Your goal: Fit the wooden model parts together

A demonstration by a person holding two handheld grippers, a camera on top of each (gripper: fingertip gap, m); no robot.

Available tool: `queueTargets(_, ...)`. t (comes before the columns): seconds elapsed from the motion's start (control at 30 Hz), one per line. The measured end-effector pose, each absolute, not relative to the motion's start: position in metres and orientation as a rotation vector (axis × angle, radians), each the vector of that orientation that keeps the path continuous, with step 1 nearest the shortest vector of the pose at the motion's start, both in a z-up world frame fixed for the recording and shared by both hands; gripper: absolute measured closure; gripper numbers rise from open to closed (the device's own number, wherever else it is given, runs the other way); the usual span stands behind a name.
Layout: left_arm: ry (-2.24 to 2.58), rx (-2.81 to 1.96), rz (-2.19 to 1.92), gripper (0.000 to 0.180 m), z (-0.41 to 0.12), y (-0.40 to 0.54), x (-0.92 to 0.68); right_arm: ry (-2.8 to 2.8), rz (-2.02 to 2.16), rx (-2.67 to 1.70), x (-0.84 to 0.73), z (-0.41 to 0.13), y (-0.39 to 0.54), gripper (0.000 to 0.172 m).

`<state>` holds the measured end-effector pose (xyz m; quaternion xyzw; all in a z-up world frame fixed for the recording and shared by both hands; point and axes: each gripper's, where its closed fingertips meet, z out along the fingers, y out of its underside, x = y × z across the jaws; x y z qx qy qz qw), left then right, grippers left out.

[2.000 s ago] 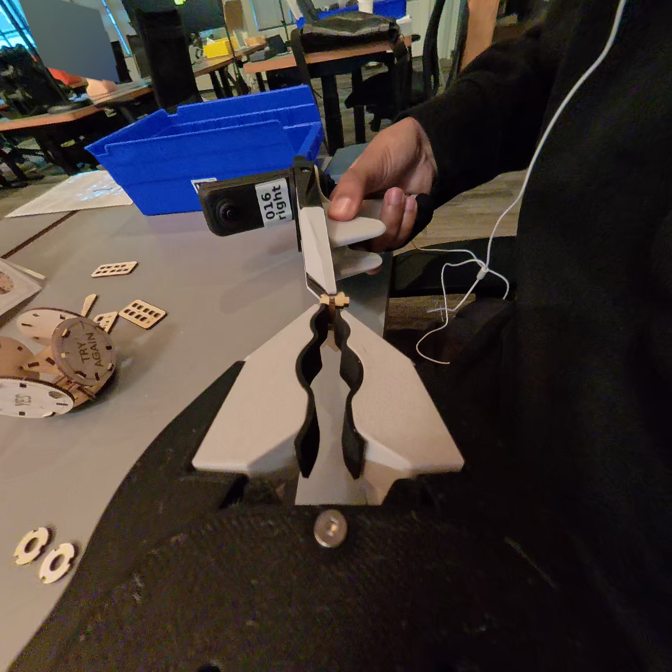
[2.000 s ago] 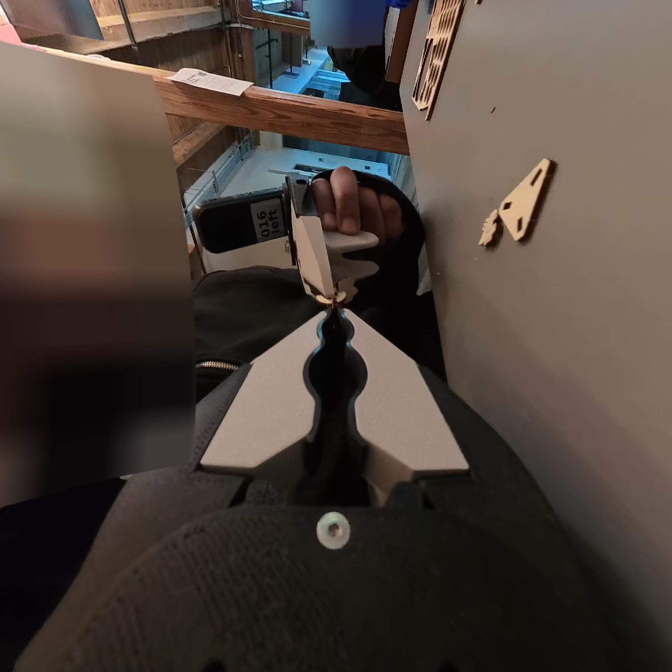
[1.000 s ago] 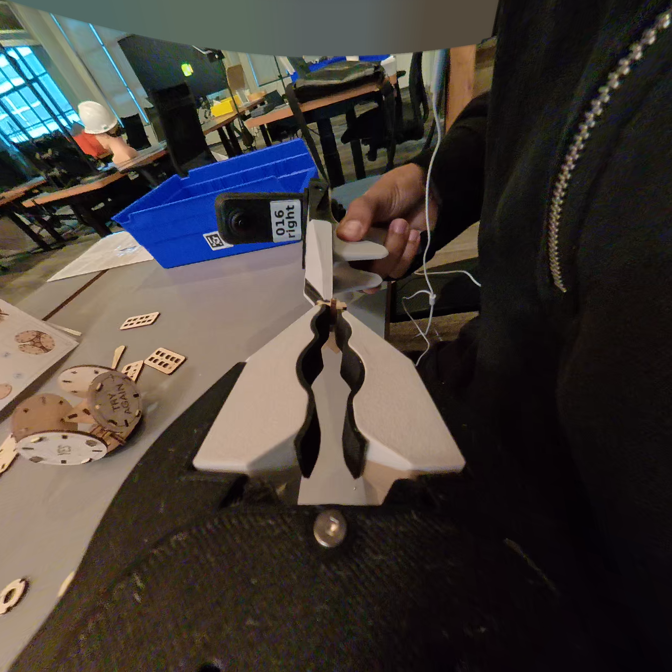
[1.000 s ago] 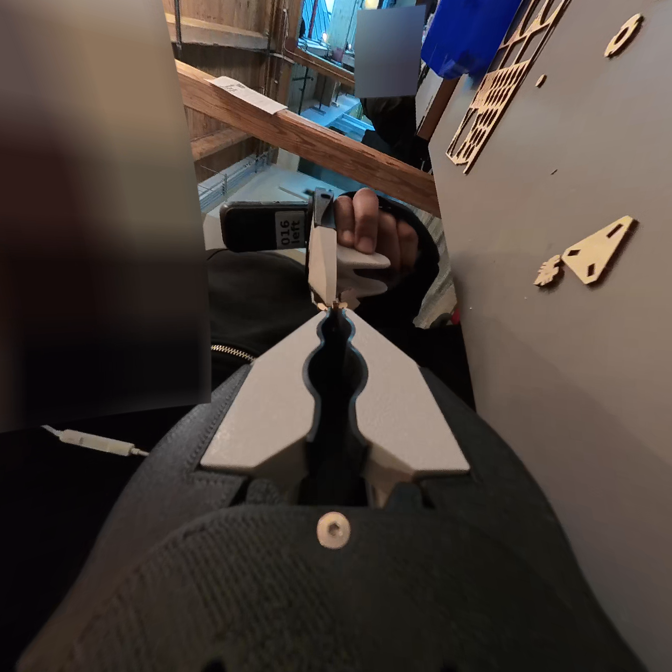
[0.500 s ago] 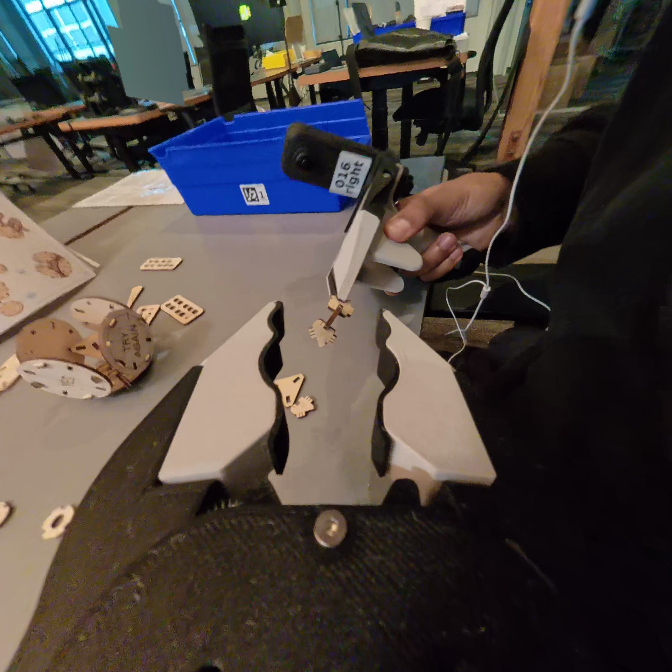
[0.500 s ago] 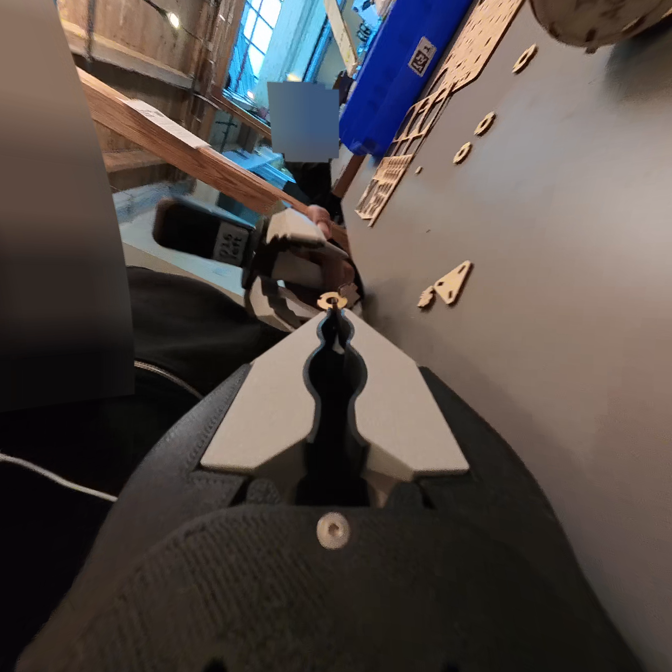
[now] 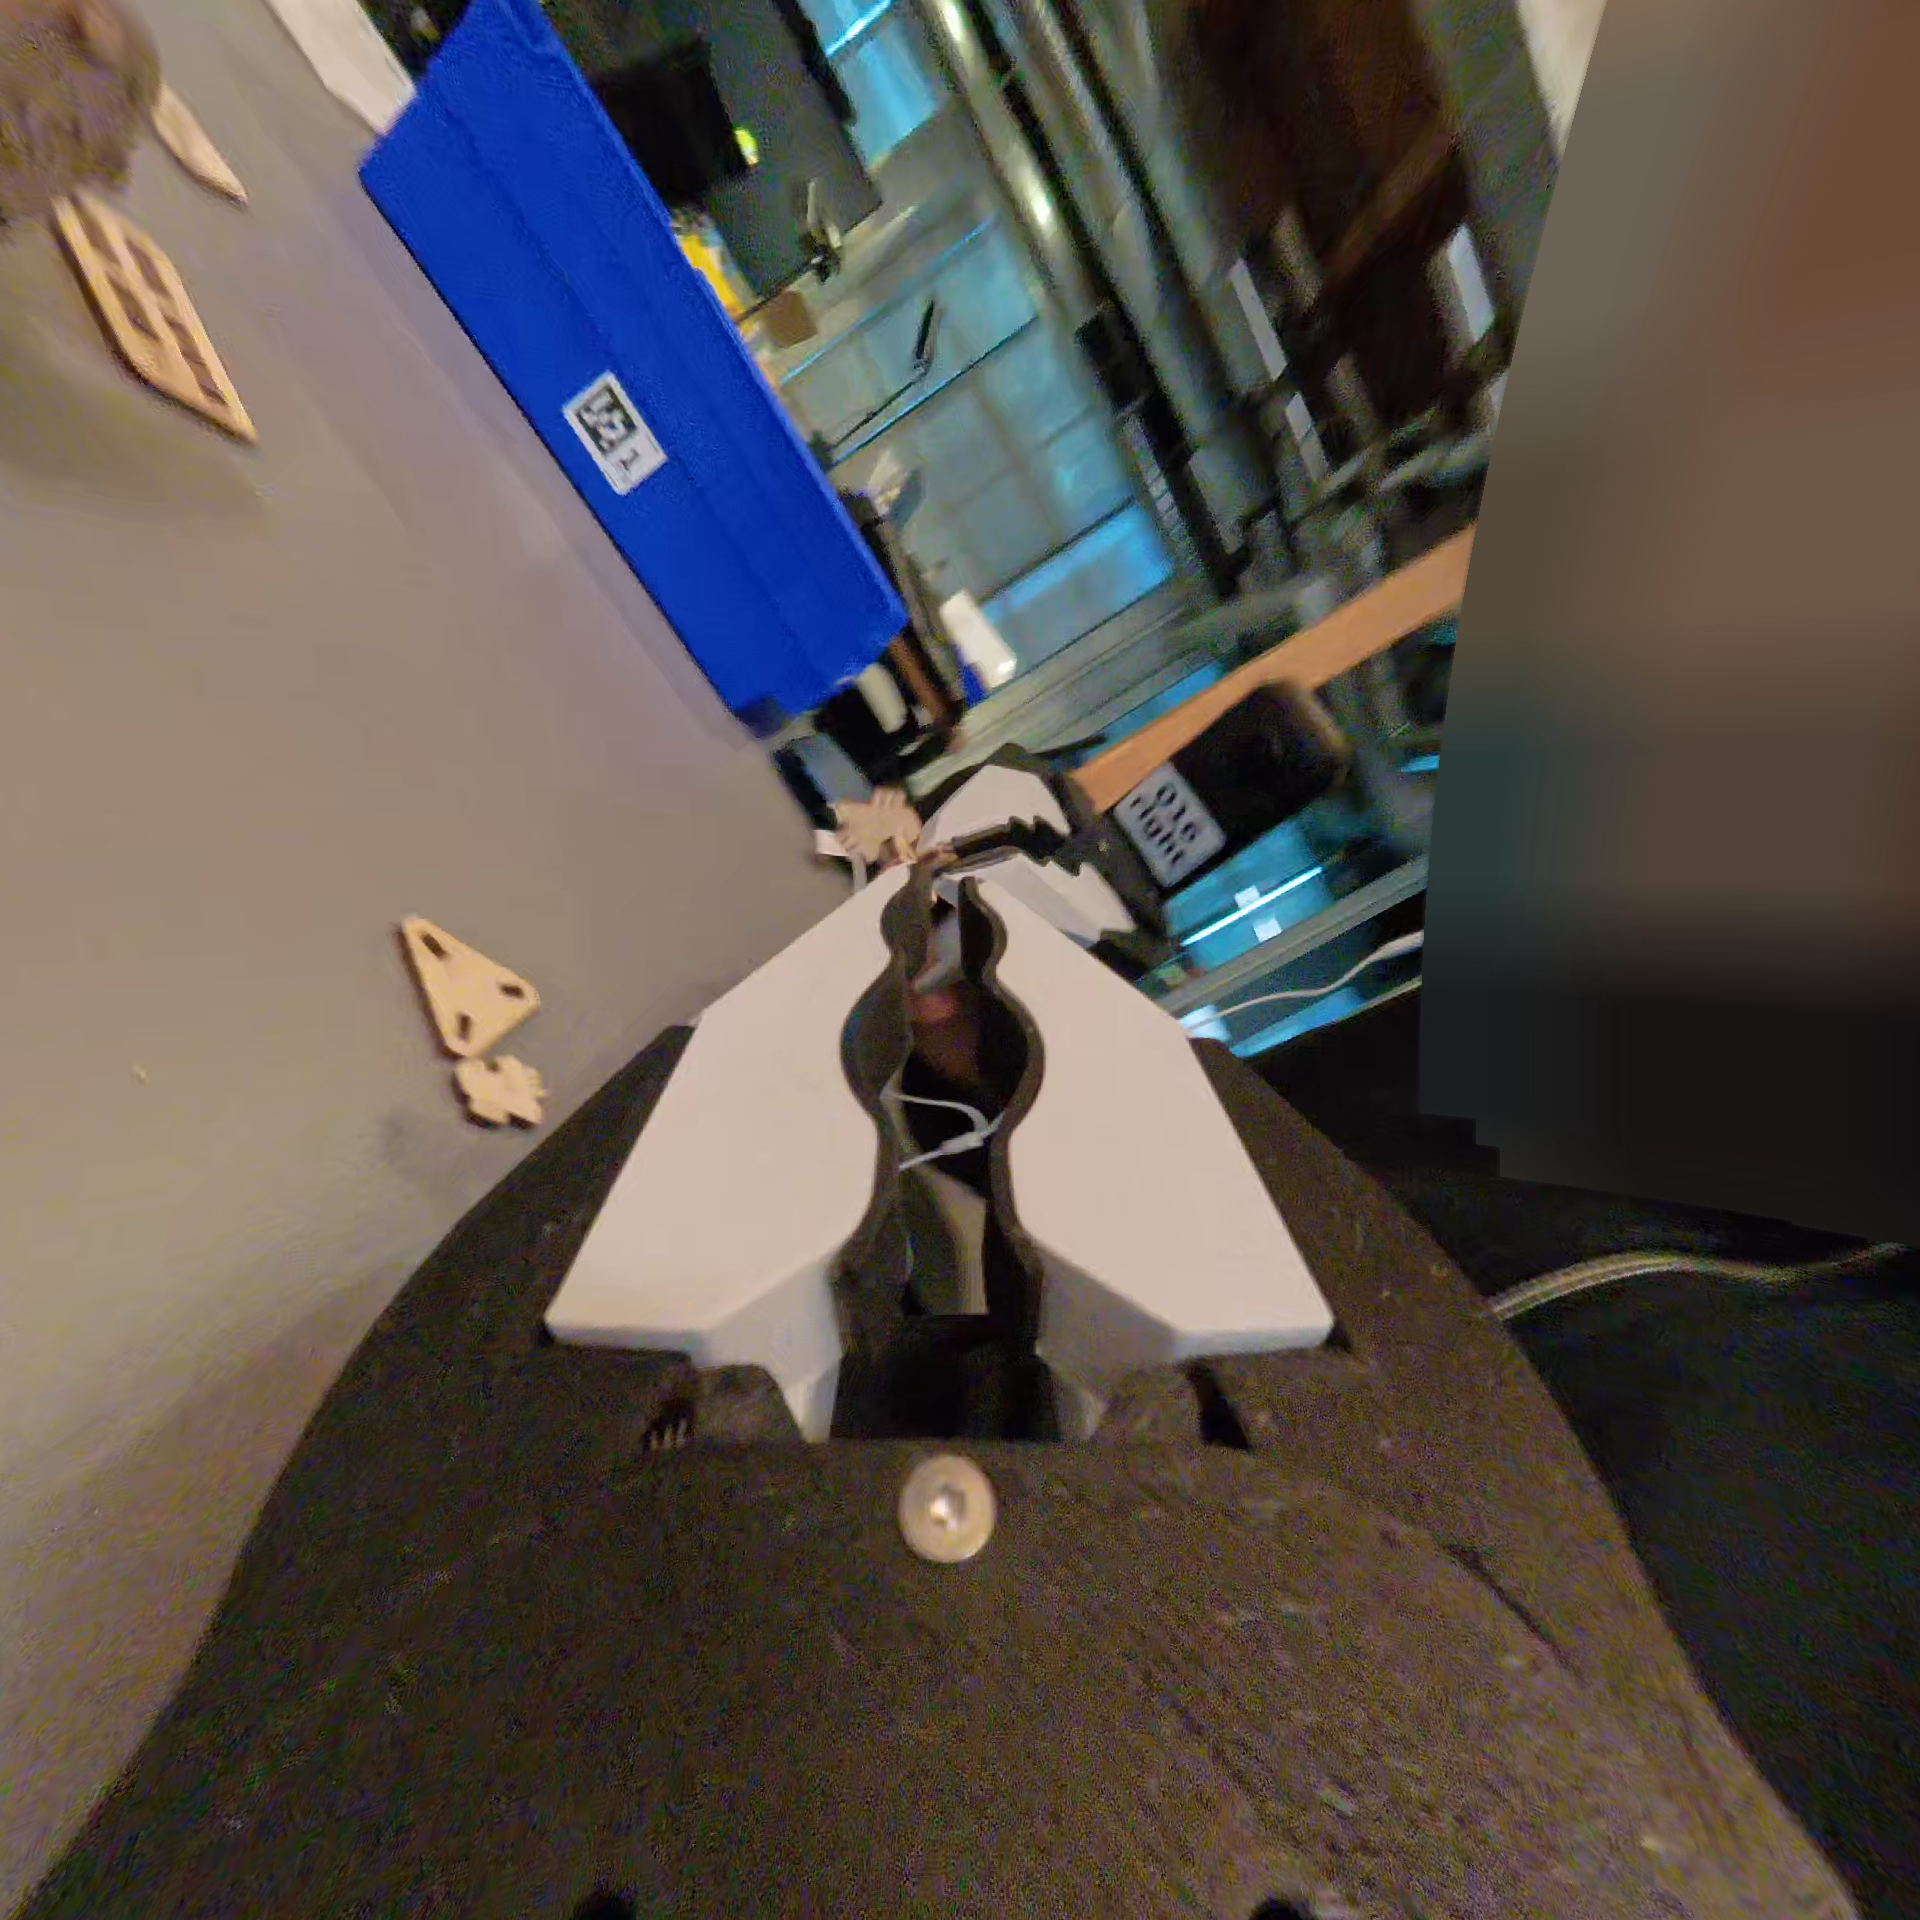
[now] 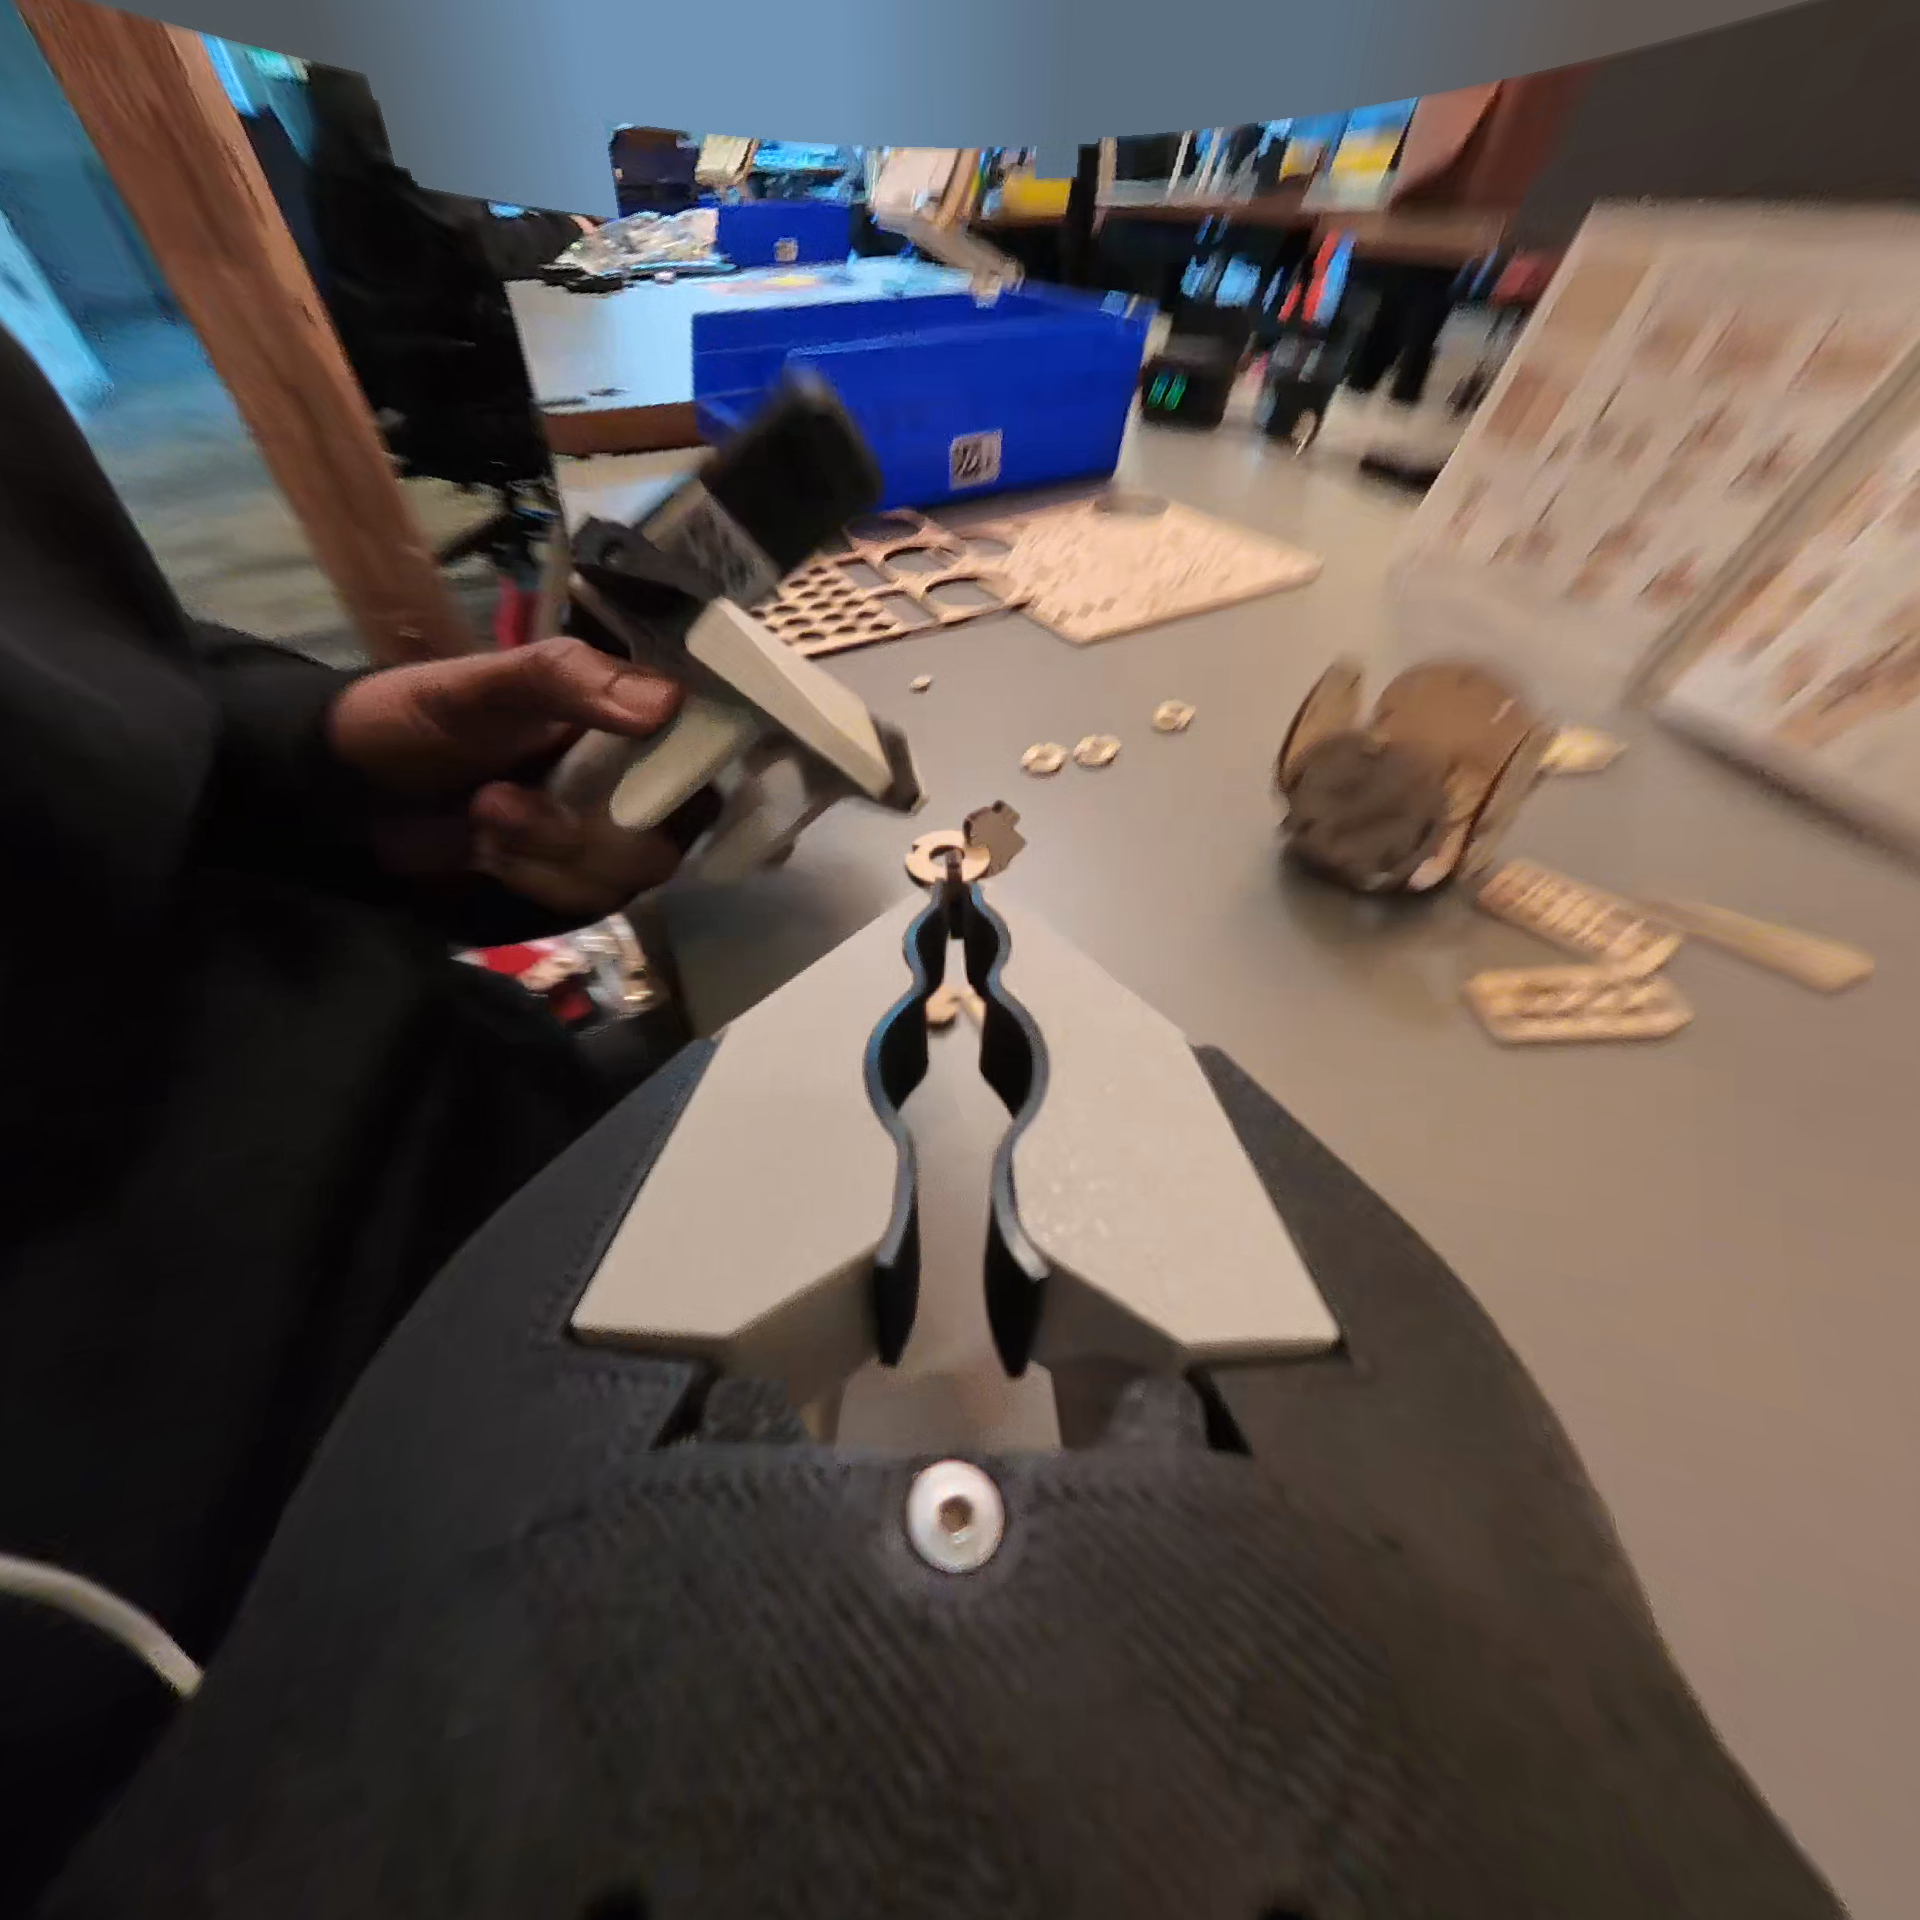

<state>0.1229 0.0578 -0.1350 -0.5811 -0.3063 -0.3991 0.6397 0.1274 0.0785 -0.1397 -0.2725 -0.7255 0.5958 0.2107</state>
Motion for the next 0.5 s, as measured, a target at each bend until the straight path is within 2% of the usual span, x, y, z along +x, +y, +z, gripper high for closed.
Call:
queueTargets(0.1, -0.754, -1.168, -1.107, 0.175, -0.131, 0.057, 0.126, -1.969, 1.538, -0.574, 0.131, -0.133, 0.075, 0.172)
queueTargets(0.17, -0.748, -1.114, -1.176, 0.166, -0.127, 0.057, 0.129, -1.948, 1.457, -0.486, 0.133, -0.131, 0.072, 0.171)
queueTargets(0.33, -0.710, -1.096, -1.215, 0.172, -0.123, 0.053, 0.133, -1.903, 1.360, -0.311, 0.139, -0.125, 0.068, 0.171)
queueTargets(0.43, -0.733, -1.122, -1.207, 0.156, -0.128, 0.056, 0.134, -1.879, 1.328, -0.237, 0.141, -0.121, 0.065, 0.171)
queueTargets(0.5, -0.719, -1.123, -1.214, 0.154, -0.127, 0.056, 0.137, -1.883, 1.297, -0.179, 0.143, -0.122, 0.062, 0.171)
